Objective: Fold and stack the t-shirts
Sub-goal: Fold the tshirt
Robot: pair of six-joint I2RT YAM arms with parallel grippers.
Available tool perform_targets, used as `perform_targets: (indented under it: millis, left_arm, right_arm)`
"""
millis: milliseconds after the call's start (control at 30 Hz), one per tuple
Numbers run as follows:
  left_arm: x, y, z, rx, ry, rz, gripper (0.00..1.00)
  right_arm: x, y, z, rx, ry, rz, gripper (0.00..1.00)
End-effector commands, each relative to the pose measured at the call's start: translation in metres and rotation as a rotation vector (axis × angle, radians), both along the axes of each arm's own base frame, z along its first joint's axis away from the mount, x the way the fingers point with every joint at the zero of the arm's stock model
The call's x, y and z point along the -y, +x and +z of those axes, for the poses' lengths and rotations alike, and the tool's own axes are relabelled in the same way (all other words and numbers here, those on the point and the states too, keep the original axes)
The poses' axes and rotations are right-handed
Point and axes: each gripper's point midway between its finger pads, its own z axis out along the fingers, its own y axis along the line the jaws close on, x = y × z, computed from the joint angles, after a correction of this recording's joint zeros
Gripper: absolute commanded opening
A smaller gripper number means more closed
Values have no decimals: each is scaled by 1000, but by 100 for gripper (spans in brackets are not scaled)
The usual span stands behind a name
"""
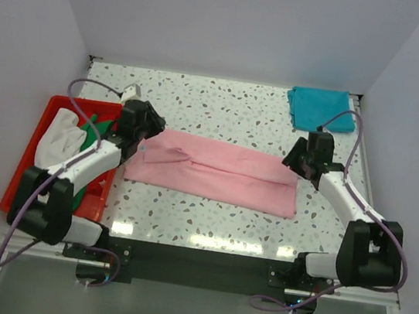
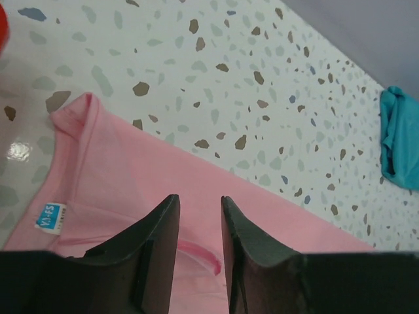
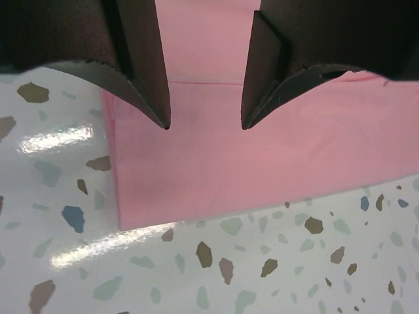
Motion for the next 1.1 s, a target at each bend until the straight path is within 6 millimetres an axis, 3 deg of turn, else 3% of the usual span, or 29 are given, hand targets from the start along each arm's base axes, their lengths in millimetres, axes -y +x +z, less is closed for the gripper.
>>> perform_targets:
  millis: [0, 200, 433, 733, 1067]
  left_arm:
    - [4, 19, -19, -117, 148, 29, 36]
    - [27, 39, -60, -243, 233, -9, 24]
    - [56, 18, -91, -291, 235, -110, 12]
    - [74, -13, -99, -308, 222, -209, 5]
    - [70, -56, -87, -267, 174, -234, 1]
  right_arm:
    - [-5, 14, 1, -2, -50, 22, 51]
    - [-10, 15, -27, -78, -56, 46, 49]
    - [-15, -5, -39, -93, -17, 60, 49]
    - [-19, -21, -44, -105, 5, 82, 48]
    - [-17, -28, -41, -92, 6, 78, 48]
